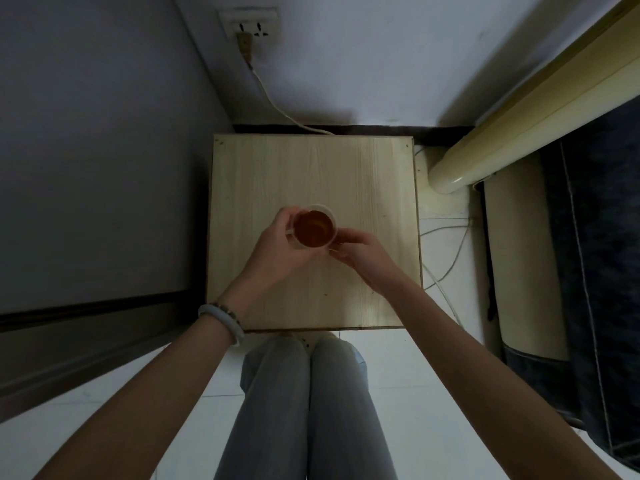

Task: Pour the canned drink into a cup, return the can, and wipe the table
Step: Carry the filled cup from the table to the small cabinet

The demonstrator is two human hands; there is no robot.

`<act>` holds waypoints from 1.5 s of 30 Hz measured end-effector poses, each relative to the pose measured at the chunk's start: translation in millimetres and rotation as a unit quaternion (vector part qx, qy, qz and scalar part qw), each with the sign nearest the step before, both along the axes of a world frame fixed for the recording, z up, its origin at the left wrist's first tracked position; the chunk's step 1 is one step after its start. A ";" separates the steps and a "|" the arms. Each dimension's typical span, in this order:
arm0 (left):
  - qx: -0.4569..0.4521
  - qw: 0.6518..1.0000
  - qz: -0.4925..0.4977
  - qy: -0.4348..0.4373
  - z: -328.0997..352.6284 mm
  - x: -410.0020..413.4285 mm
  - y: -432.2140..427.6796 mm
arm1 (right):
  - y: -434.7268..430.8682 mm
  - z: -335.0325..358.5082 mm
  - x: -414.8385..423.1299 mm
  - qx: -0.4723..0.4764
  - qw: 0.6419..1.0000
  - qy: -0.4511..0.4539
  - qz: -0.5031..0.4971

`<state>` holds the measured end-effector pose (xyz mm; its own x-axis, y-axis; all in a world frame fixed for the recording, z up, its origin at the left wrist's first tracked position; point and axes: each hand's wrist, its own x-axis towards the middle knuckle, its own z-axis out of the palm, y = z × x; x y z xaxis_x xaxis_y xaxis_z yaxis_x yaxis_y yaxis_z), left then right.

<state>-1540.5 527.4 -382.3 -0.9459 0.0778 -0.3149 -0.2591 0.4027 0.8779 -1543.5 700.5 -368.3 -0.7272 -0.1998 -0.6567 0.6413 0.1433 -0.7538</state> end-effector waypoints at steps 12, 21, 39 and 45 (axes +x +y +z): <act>-0.067 0.996 -0.024 -0.049 16.9 5.9 -1.6 | 7.4 10.4 -6.2 0.041 0.997 -0.016 0.060; -0.220 0.962 -0.093 -0.128 134.2 26.0 -9.9 | 24.2 118.1 4.3 0.219 0.963 0.073 0.143; -0.441 0.847 -0.207 0.214 371.5 73.9 57.8 | 57.1 370.7 100.2 0.493 0.760 0.373 0.200; -0.391 0.834 -0.286 0.263 390.1 90.4 89.4 | 78.0 397.7 142.7 0.562 0.756 0.308 0.135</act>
<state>-1450.1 616.8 7.8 -0.8481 0.5287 -0.0335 0.5098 0.8316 0.2203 -1400.8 778.5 29.3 -0.9964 0.0368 -0.0759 0.0516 0.9779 -0.2026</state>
